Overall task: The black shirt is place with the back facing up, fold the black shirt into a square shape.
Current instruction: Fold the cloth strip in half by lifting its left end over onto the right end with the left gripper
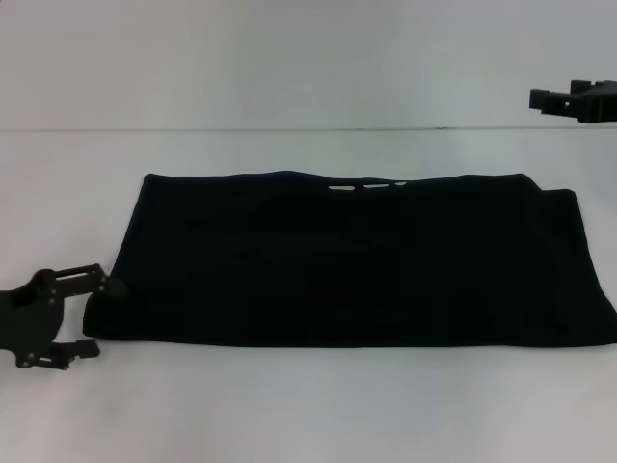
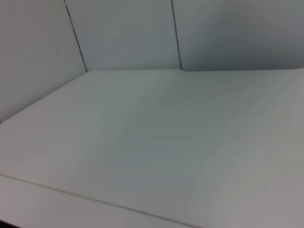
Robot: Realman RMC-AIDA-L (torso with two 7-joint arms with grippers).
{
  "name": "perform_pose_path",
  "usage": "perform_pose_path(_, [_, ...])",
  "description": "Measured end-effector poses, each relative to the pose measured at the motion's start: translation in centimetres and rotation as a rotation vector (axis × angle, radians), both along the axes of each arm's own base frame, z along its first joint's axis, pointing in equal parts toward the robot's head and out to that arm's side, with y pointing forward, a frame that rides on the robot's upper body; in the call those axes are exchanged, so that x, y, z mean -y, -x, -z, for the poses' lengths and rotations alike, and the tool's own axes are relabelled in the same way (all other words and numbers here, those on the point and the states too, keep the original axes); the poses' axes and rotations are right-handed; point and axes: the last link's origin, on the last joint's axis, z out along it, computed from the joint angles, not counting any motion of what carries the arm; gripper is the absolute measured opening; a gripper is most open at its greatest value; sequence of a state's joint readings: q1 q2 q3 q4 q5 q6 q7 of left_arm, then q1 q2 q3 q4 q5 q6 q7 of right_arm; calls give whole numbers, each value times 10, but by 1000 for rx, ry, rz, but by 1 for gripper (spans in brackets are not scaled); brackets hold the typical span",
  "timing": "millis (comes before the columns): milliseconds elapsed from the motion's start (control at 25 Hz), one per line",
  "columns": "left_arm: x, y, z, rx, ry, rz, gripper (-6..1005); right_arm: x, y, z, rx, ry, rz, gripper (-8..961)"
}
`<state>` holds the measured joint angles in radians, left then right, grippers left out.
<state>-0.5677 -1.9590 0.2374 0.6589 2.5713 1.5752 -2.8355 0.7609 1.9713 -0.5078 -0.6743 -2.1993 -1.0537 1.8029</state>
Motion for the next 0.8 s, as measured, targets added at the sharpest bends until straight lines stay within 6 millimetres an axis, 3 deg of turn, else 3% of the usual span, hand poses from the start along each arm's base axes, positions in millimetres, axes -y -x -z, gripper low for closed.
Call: perform_pose_path(800, [-3, 6, 11, 15, -18, -72, 949, -2, 1, -7, -22, -33, -3, 776])
